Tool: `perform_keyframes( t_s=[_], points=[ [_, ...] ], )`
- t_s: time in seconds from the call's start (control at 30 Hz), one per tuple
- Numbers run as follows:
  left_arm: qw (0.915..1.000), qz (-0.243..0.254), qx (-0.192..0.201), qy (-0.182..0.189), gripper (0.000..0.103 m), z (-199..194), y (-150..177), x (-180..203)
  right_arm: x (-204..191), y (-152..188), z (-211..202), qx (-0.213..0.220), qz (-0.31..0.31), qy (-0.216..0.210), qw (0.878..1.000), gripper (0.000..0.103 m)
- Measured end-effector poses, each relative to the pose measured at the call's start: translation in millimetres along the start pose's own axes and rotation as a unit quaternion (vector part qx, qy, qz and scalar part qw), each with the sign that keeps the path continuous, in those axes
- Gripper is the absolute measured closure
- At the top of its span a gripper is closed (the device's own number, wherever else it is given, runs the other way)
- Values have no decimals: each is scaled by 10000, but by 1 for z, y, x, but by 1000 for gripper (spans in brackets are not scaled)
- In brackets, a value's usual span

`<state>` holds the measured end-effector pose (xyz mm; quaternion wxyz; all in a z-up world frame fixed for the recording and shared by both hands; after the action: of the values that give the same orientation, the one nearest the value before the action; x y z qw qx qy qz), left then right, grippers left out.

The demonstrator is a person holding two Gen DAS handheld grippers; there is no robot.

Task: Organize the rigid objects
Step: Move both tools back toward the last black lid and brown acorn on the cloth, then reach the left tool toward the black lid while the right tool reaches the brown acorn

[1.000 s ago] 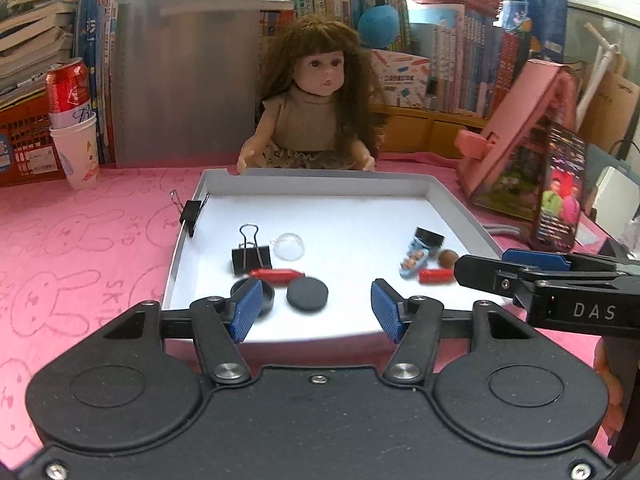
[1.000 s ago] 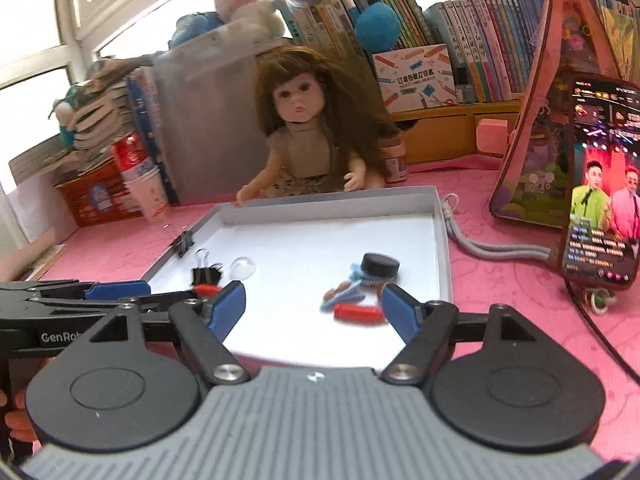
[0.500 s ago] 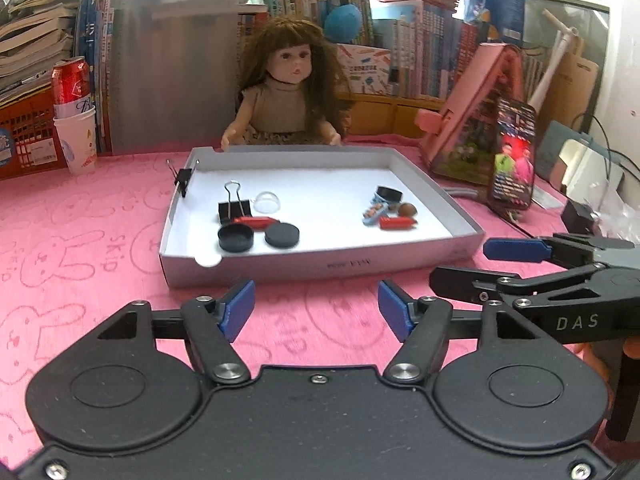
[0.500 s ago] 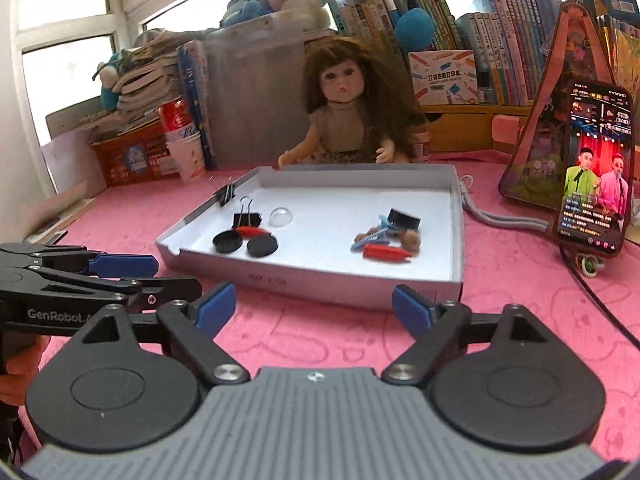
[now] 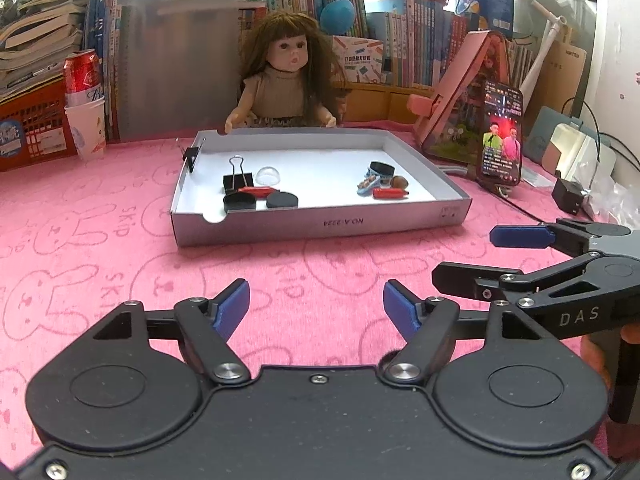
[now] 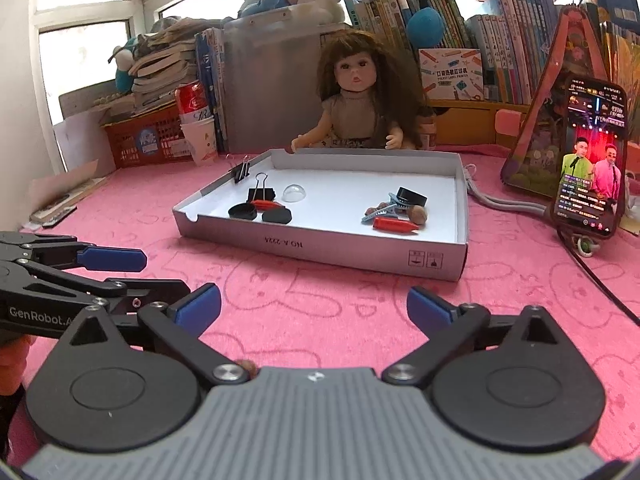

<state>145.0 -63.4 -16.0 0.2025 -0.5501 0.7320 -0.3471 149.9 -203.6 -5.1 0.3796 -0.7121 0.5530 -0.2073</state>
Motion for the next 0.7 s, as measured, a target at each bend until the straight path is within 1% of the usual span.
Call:
perform_keyframes(
  t_s=[0.27, 0.5, 0.7],
  points=[
    [9999, 124, -83, 4, 31, -6, 17, 6, -7, 12, -6, -54, -269, 23, 9996, 0],
    [9996, 183, -206, 82, 31, -13, 33, 10, -8, 24, -10, -150, -404, 52, 9991, 0],
    [9992, 261, -232, 172, 31, -18, 40, 17, -10, 32, -10, -244, -584, 99, 9979, 0]
  ],
)
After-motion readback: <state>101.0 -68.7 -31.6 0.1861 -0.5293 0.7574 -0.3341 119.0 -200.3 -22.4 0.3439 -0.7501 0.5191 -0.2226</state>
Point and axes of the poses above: each gripper's, at about its wrist camera, not at the fingertips, and z roughly the way its jaws point, x to its right, y to its underside, the point moved 9 cm from there along z, roughly the way its jaws point, and after that the axes turned 7 degrees about -x, right-handed, at the moved point
